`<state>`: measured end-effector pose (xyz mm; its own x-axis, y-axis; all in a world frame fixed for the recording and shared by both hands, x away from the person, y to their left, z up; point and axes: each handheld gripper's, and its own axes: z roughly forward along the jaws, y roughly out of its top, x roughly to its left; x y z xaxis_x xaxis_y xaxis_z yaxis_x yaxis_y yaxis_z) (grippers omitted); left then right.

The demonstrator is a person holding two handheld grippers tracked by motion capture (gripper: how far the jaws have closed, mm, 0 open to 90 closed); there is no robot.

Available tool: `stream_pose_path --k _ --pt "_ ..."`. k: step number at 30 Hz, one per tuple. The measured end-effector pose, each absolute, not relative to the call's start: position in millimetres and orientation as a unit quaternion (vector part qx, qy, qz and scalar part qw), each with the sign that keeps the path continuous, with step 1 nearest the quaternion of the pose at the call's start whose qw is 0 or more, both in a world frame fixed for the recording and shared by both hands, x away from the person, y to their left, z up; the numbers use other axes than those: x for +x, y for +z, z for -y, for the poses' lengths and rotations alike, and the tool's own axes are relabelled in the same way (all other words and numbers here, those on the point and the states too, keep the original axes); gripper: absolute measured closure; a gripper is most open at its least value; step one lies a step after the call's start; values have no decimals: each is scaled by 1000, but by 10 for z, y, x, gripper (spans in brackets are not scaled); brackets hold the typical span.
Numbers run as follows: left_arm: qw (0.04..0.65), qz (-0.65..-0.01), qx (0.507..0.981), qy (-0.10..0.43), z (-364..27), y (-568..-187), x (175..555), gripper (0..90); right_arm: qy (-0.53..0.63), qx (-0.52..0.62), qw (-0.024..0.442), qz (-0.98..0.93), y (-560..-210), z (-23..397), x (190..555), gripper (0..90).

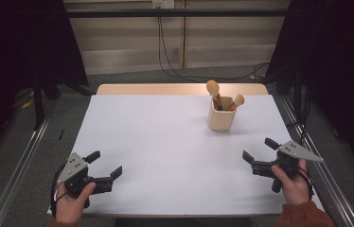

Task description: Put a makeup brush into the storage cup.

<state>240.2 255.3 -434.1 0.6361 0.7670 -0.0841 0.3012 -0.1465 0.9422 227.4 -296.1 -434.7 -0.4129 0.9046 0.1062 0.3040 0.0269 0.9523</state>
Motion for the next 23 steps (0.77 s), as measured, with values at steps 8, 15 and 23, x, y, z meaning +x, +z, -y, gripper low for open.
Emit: stream_pose_path --k 8,15,23 --pt "540 -367 726 215 -2554 -4345 2397 26 525 470 290 -648 -4376 3052 2055 2" --pt "539 -367 727 214 -2541 -4350 2403 26 525 475 292 -643 -4428 3136 1931 2" --pt "536 -366 731 211 -2524 -4360 2417 26 529 485 281 -637 -4491 3167 1917 2"
